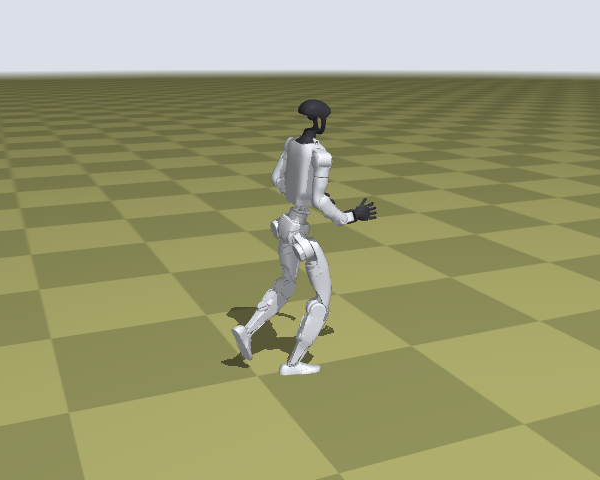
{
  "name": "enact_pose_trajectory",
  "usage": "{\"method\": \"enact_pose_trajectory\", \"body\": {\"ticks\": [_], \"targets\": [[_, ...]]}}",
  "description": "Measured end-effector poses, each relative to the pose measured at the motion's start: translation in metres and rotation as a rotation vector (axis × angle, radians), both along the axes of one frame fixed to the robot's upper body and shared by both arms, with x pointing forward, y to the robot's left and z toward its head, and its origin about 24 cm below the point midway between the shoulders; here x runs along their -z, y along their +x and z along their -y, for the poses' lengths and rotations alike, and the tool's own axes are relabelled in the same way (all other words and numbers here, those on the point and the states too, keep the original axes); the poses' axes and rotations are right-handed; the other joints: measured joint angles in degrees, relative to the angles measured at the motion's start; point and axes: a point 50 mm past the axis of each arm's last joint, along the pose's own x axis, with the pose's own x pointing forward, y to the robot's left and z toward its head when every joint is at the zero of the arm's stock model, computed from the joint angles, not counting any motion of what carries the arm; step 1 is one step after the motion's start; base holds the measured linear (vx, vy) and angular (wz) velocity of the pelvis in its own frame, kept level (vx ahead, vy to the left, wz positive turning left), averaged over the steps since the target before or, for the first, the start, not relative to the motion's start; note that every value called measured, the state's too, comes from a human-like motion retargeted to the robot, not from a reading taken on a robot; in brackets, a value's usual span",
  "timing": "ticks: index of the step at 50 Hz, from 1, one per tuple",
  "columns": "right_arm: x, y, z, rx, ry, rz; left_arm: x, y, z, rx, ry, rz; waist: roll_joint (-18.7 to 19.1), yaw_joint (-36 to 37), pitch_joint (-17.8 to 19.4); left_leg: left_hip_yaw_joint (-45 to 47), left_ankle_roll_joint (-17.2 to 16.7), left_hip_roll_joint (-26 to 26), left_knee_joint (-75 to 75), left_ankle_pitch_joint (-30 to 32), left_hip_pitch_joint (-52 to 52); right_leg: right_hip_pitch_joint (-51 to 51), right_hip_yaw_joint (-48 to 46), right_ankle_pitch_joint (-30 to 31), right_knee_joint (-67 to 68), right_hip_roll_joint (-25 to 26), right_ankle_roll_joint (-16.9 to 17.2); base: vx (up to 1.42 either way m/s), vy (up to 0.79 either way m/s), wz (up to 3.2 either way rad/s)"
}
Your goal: Walk run
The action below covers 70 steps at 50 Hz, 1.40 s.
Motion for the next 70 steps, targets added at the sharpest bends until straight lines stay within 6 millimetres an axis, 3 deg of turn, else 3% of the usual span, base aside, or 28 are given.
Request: {"method": "enact_pose_trajectory", "body": {"ticks": [3, 5, 8, 10, 12, 13, 15, 18, 20, 24, 25, 28, 30, 32, 36, 38, 40, 44, 47, 48, 50, 52, 55, 58, 63, 66, 68, 70], "targets": [[-0.027, 0.015, -0.006, -0.076, -0.016, 0.093, -0.006, -0.009, -0.025, 0.054, 0.078, -0.004, 1.35, 8.79, 0.33, 3.28, 4.60, 5.94, -6.03, -9.46, -12.33, 14.64, -5.96, 6.61, -13.25, 7.02, 2.80, 1.72, -0.25, -0.05], [-0.045, 0.018, -0.017, -0.182, -0.123, 0.173, -0.022, -0.015, -0.050, -0.025, 0.122, 0.061, 0.72, 15.06, 1.06, 7.60, 5.07, 9.10, -17.21, -12.57, -18.26, 22.46, -6.09, 19.41, -20.94, 10.83, 6.76, 1.59, -0.38, -1.18], [-0.048, 0.013, -0.016, -0.184, -0.322, 0.197, -0.031, -0.017, -0.056, -0.135, 0.067, 0.125, -0.67, 21.72, 2.18, 4.74, 3.12, 7.85, -40.69, -14.80, -21.82, 31.40, -13.71, 42.55, -27.49, 12.13, 14.23, 1.47, -0.35, -1.11], [-0.042, 0.008, -0.007, -0.129, -0.389, 0.193, -0.038, -0.003, -0.050, -0.158, 0.039, 0.194, -1.43, 23.08, 2.34, 1.76, 2.82, 7.61, -48.96, -14.40, -24.22, 34.22, -15.10, 50.46, -25.80, 12.68, 15.04, 2.14, -0.31, -0.19], [-0.014, -0.008, 0.004, -0.064, -0.421, 0.094, -0.053, 0.019, -0.047, -0.131, 0.065, 0.283, 2.06, 22.19, 2.08, -4.89, 3.24, 8.29, -46.07, -9.11, -25.33, 34.06, -13.99, 52.03, -16.57, 17.69, 10.96, 1.78, -0.30, 0.75], [0.004, -0.021, 0.006, -0.073, -0.437, 0.017, -0.061, 0.027, -0.049, -0.132, 0.080, 0.320, 2.90, 19.71, 1.90, -7.72, 9.32, 6.77, -38.37, -13.10, -26.33, 32.60, -16.84, 51.46, -9.20, 17.69, 9.35, 2.05, -0.44, 1.13], [0.049, -0.061, 0.006, -0.102, -0.472, -0.213, -0.057, 0.037, -0.051, -0.205, 0.045, 0.328, 3.37, 14.57, 2.63, -11.71, 3.29, 13.18, -22.49, -21.11, -26.90, 27.48, -16.15, 48.80, 8.73, 16.98, 9.17, 1.65, -0.26, 0.58], [0.106, -0.146, 0.019, 0.001, -0.407, -0.656, -0.008, 0.042, 0.021, -0.225, -0.229, 0.171, 6.92, 7.88, 2.20, -12.68, 4.36, 11.42, -21.35, -31.64, -11.02, 15.19, -15.50, 36.84, 30.73, 14.07, 7.08, 2.02, -0.20, 0.42], [0.106, -0.172, 0.037, 0.127, -0.234, -0.713, -0.016, 0.041, 0.056, -0.166, -0.314, 0.199, 6.83, 0.48, -1.16, -11.23, 2.15, 9.06, -28.78, -29.79, -3.17, 1.17, -12.75, 28.06, 37.39, 9.49, 5.35, 2.47, -0.55, 0.31], [0.061, -0.164, 0.097, 0.469, -0.305, -0.351, -0.051, 0.047, 0.036, -0.164, -0.180, 0.371, 9.68, -11.91, -0.59, -12.43, -5.38, 5.22, -45.00, -0.82, 14.47, -11.18, -16.57, 21.70, 18.33, 3.42, 1.57, 1.98, -0.48, 0.47], [0.052, -0.160, 0.104, 0.514, -0.365, -0.264, -0.055, 0.046, 0.034, -0.171, -0.172, 0.374, 10.57, -14.67, -0.23, -11.48, -7.68, 6.04, -46.87, 8.69, 17.15, -12.57, -17.68, 20.93, 9.98, 3.35, 0.92, 2.04, -0.45, 0.79], [0.041, -0.125, 0.095, 0.463, -0.545, -0.074, -0.045, 0.042, 0.035, -0.115, -0.152, 0.268, 10.86, -21.27, 0.83, -7.08, -9.12, 6.69, -43.21, 19.31, 21.69, -13.43, -10.14, 16.24, -12.73, 5.38, 5.00, 1.80, -0.33, 0.49], [0.038, -0.082, 0.069, 0.331, -0.535, 0.028, -0.038, 0.036, 0.015, -0.076, -0.008, 0.213, 9.36, -21.22, 0.98, -2.48, -5.85, 4.93, -33.44, 19.88, 21.66, -13.34, -4.99, 14.45, -18.35, 5.21, 5.96, 1.75, -0.20, -0.86], [0.029, -0.047, 0.039, 0.193, -0.438, 0.122, -0.028, 0.026, -0.007, -0.090, 0.130, 0.178, 5.10, -19.28, 0.49, 5.96, 0.18, 3.24, -25.75, 18.96, 22.37, -11.33, -1.30, 27.21, -13.04, 2.51, -0.46, 2.19, -0.30, -1.01], [0.020, -0.009, 0.001, -0.002, -0.392, 0.137, 0.038, -0.028, -0.001, -0.062, 0.130, -0.157, 1.00, -4.51, -1.30, 6.40, 0.96, 3.49, -3.24, 7.34, 7.57, -3.74, 1.62, 5.69, 1.85, 0.08, 2.94, 2.91, -0.17, -0.49], [0.010, 0.006, -0.018, -0.150, -0.429, 0.133, 0.050, -0.048, -0.010, -0.126, 0.072, -0.251, 2.32, 0.84, -2.19, 1.03, -1.25, 4.66, 1.25, -0.74, -5.52, 6.15, -2.19, 4.98, -5.44, 3.60, 4.52, 1.98, -0.18, -0.22], [0.003, 0.013, -0.034, -0.250, -0.506, 0.114, 0.045, -0.055, -0.028, -0.231, 0.059, -0.222, 3.95, 5.36, -1.68, 0.80, 0.68, 7.64, -4.10, -8.05, -13.64, 17.09, -4.53, 11.24, -17.21, 10.11, 6.14, 2.16, -0.19, -0.51], [0.000, 0.002, -0.039, -0.204, -0.393, 0.073, 0.039, -0.067, -0.047, -0.432, 0.012, -0.180, 1.99, 16.81, 0.21, 3.93, 1.55, 9.45, -33.39, -11.97, -19.57, 31.68, -9.62, 41.46, -27.32, 12.25, 15.17, 1.88, -0.23, -1.13], [0.018, -0.019, -0.027, -0.153, -0.313, -0.043, 0.040, -0.039, -0.032, -0.513, -0.138, -0.119, 0.78, 21.74, 1.46, 3.68, 0.92, 9.62, -47.72, -12.55, -20.34, 36.70, -13.29, 56.69, -24.50, 12.26, 18.64, 1.87, -0.16, -0.43], [0.026, -0.028, -0.018, -0.160, -0.331, -0.095, 0.039, -0.021, -0.026, -0.504, -0.185, -0.105, 1.22, 21.82, 1.79, 0.81, 0.84, 9.26, -47.85, -9.46, -20.82, 36.10, -12.44, 57.84, -18.75, 13.03, 17.79, 1.92, -0.19, 0.50], [0.046, -0.045, 0.005, -0.141, -0.414, -0.217, 0.031, 0.017, -0.023, -0.448, -0.237, -0.077, 2.64, 19.53, 1.46, -5.23, 13.18, 5.92, -38.84, -14.80, -23.28, 33.89, -14.94, 58.09, -8.98, 14.59, 14.12, 2.41, -0.23, 1.03], [0.078, -0.077, 0.020, -0.101, -0.538, -0.371, 0.021, 0.042, -0.044, -0.464, -0.212, -0.056, 4.91, 13.65, 1.44, -8.39, 7.70, 13.29, -23.22, -25.15, -22.84, 27.86, -13.01, 54.78, 6.01, 17.12, 12.66, 2.40, -0.34, 0.95], [0.112, -0.146, 0.039, -0.102, -0.629, -0.698, 0.010, 0.059, -0.047, -0.471, -0.239, -0.037, 8.97, 6.92, 0.37, -11.32, 5.58, 12.45, -21.58, -35.14, -10.57, 13.67, -12.40, 37.87, 24.62, 15.53, 8.00, 2.80, -0.32, 0.37], [0.085, -0.152, 0.080, 0.027, -0.505, -0.589, -0.027, 0.070, -0.042, -0.315, -0.203, 0.107, 8.03, -4.69, -3.07, -8.57, 3.24, 6.50, -35.58, -26.99, 0.99, -5.25, -11.37, 23.84, 26.51, 6.66, 5.51, 1.82, -0.26, 0.71], [0.028, -0.147, 0.130, 0.414, -0.505, -0.157, -0.046, 0.058, -0.008, -0.078, -0.107, 0.156, 10.21, -16.40, -1.73, -10.22, -4.73, 5.14, -46.67, 8.84, 19.09, -13.33, -13.09, 17.67, -7.53, 3.96, 5.38, 1.99, -0.34, 0.65], [0.022, -0.103, 0.105, 0.289, -0.541, -0.022, -0.026, 0.044, 0.012, -0.084, -0.248, 0.027, 5.82, -18.34, -1.23, -7.40, -4.15, -0.35, -39.71, 14.89, 23.04, -14.81, -3.61, 19.55, -17.78, 2.64, 5.66, 2.27, -0.49, -0.47], [0.020, -0.068, 0.073, 0.162, -0.489, 0.030, -0.005, 0.032, 0.015, -0.130, -0.307, -0.066, 1.88, -18.18, -1.00, -0.13, -3.10, -0.95, -27.42, 12.93, 22.53, -14.83, 0.72, 24.29, -13.00, 0.68, 1.36, 1.97, -0.24, -0.74], [0.016, -0.037, 0.040, 0.038, -0.419, 0.075, 0.012, 0.017, -0.004, -0.214, -0.238, -0.117, -1.25, -15.53, -2.25, 10.97, 1.91, -1.02, -15.01, 9.44, 20.38, -15.41, 5.86, 14.15, 0.93, -0.23, 2.76, 2.17, -0.19, -0.73]]}}
